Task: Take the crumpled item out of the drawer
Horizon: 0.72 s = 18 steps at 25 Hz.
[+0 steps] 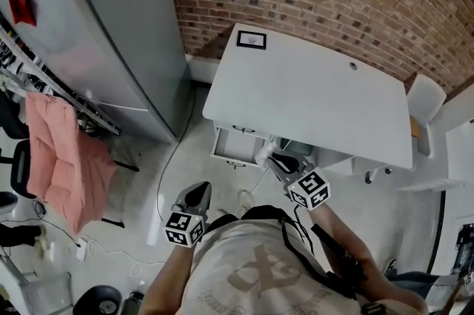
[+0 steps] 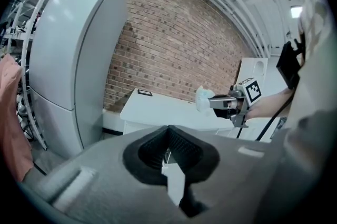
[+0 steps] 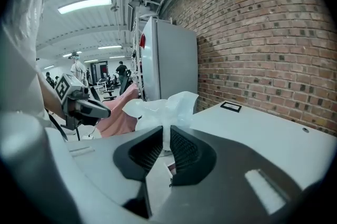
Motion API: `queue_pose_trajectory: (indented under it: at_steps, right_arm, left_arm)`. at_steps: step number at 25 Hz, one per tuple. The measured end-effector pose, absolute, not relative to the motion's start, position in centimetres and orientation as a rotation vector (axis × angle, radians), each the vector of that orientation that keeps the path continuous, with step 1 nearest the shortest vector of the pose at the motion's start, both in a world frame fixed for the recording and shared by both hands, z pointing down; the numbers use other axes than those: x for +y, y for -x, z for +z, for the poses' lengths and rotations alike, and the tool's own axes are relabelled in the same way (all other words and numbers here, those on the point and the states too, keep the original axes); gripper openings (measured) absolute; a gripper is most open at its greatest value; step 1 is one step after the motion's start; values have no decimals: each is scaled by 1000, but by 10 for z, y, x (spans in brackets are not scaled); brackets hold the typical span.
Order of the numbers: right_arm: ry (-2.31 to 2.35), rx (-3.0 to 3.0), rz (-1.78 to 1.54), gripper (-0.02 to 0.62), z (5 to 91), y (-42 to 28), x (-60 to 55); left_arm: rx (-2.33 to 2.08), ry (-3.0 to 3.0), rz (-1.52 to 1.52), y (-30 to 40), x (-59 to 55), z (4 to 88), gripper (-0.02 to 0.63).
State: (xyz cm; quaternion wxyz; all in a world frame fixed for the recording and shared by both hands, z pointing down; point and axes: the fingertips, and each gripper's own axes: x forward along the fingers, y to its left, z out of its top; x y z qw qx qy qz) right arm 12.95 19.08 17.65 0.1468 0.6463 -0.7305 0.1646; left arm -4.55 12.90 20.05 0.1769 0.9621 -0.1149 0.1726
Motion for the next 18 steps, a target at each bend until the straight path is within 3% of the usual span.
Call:
queue_pose_trajectory:
  at_steps: [18]
  right_arm:
    - [-1921,-2115,469,51,166,-113,201]
  left_arm:
    - [-235,-2756,504,44,127,190,3]
